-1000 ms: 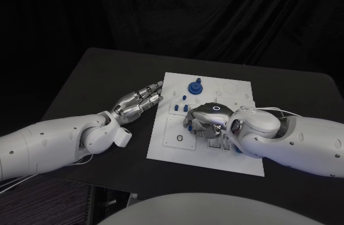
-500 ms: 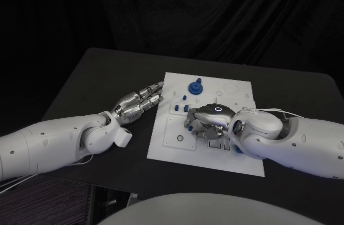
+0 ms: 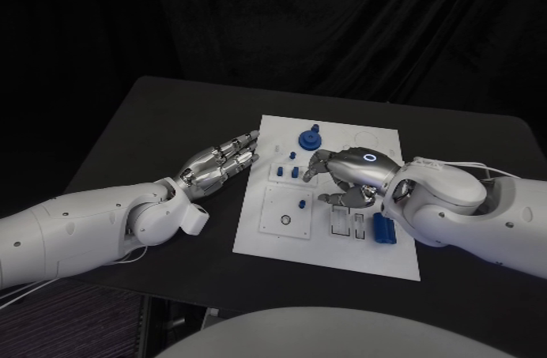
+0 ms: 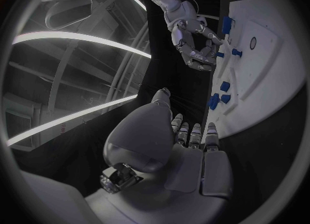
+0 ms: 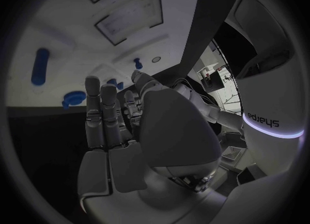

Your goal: Assemble the parts on the task board

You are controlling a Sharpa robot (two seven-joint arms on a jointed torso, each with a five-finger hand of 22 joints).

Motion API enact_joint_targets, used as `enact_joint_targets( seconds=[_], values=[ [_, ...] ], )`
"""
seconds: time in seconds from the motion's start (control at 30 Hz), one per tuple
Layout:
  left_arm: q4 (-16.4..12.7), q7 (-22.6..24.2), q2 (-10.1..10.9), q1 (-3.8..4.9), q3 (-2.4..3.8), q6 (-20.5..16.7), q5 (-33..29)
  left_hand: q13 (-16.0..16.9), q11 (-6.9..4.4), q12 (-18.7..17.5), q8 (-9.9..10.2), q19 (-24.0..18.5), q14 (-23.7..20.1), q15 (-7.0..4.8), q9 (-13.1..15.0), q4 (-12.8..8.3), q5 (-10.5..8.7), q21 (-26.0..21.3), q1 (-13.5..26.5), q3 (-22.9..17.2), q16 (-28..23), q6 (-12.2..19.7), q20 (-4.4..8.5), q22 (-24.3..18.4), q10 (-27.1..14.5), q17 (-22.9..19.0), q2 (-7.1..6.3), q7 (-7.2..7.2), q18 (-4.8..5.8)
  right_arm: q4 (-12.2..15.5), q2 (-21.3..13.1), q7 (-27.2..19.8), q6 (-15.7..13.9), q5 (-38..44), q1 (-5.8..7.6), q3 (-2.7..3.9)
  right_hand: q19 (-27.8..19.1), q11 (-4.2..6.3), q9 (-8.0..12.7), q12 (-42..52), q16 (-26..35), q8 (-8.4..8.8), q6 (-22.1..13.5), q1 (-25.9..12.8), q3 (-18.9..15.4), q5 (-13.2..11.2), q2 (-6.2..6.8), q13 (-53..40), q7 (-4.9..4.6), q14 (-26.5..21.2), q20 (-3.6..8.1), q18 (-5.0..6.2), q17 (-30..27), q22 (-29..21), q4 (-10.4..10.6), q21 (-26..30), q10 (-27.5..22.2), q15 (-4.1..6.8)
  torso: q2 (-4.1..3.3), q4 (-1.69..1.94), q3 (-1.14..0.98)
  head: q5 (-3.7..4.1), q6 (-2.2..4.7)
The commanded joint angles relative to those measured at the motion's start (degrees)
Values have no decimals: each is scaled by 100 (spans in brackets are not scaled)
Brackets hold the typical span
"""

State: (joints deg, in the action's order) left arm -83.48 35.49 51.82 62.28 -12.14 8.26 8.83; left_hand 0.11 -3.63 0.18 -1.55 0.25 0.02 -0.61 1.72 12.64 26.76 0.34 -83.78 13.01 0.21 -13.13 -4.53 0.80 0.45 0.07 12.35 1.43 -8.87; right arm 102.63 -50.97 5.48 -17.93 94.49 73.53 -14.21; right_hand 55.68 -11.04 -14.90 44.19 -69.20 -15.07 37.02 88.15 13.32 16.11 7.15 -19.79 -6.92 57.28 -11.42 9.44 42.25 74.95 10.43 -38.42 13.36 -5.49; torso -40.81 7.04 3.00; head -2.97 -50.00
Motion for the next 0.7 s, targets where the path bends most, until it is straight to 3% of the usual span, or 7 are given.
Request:
enact_joint_targets(
  seconds=[0.03, 0.13, 0.17, 0.23, 0.33, 0.43, 0.7],
  values=[
    [-36, 139, 7, -7, 5, -40, -6, -7, -10, -14, -30, -9, -2, 21, 8, 12, 27, -16, 11, -26, -21, -38, -28, -10, -34, -7, 54, 8, -37, 149, -156, 136, -311, 17, 235, 6, 228, 36, 40, 123, -122, -63, 68, 8, -37, -40, -24, 55, -11, 202, 5, 32, 114, 208, 118, -246, 267, 8, 15, 3, 8, 26, 0],
    [-52, 184, 16, -7, 5, -100, -6, -5, -7, -11, -33, -15, -2, -33, 10, 21, 27, -22, 20, -10, -21, -63, 43, -35, -25, -7, 30, 9, -27, 245, -325, 230, -205, 64, 436, 6, 802, 81, 62, 212, -525, -128, 267, -196, -124, 38, -22, 131, -12, 830, 3, -95, 736, 393, 305, -970, 614, 8, 10, 4, 9, 54, 0],
    [-57, 201, 17, -7, 5, -124, -6, -4, -3, -11, -34, -16, -2, -53, 11, 23, 28, -23, 21, -7, -21, -71, 66, -37, -23, -7, 26, 8, -22, 269, -392, 285, -133, 108, 496, 5, 1658, 140, 104, 169, -1070, -97, 445, -339, -174, 63, -7, 281, 29, 1658, 30, -305, 1698, 685, 427, -2169, 1004, 49, 10, 2, 10, 58, 0],
    [-62, 235, 16, -7, 5, -164, -6, -2, -2, -9, -35, -17, -2, -73, 12, 25, 30, -24, 18, -4, -21, -82, 95, -41, -18, -7, 20, 7, -15, 264, -500, 369, -13, 169, 579, 5, 1903, 177, 219, -150, -1164, 106, 503, -413, -225, -18, 35, 609, 131, 1861, 102, -363, 1859, 752, 542, -2526, 1220, 113, 5, 1, 8, 84, 0],
    [-64, 269, 12, -7, 5, -201, -6, -2, 0, -9, -36, -17, -2, -86, 12, 26, 35, -24, 17, -4, -21, -86, 112, -42, -17, -7, 19, 6, -11, 160, -594, 379, 54, 216, 638, 5, 1971, 196, 332, -606, -1098, 281, 629, -412, -253, -40, 70, 1002, 186, 1932, 201, -375, 1764, 755, 589, -2596, 1350, 232, 0, 4, 4, 124, 0],
    [-65, 281, 6, -7, 5, -209, -6, -2, 1, -9, -35, -17, -2, -93, 12, 26, 40, -24, 15, -4, -21, -84, 119, -43, -17, -7, 19, 6, -10, 46, -649, 393, 109, 237, 645, 4, 2081, 301, 461, -1002, -1075, 456, 664, -392, -258, -65, 70, 1338, 373, 2067, 317, -397, 1833, 784, 604, -2710, 1495, 350, 2, 16, 5, 178, 0],
    [-65, 300, 10, -7, 5, -219, -6, -3, -4, -10, -28, -17, -2, -102, 7, 21, 57, -24, 5, -9, -21, -54, 132, -42, -20, -7, 21, 16, -5, -168, -753, 583, 270, 257, 478, 3, 2061, 241, 678, -1379, -957, 751, 570, -662, -447, -517, 270, 1611, 465, 2059, 303, -383, 1689, 753, 651, -2575, 1671, 311, -17, -11, 4, 147, 0]
  ],
)
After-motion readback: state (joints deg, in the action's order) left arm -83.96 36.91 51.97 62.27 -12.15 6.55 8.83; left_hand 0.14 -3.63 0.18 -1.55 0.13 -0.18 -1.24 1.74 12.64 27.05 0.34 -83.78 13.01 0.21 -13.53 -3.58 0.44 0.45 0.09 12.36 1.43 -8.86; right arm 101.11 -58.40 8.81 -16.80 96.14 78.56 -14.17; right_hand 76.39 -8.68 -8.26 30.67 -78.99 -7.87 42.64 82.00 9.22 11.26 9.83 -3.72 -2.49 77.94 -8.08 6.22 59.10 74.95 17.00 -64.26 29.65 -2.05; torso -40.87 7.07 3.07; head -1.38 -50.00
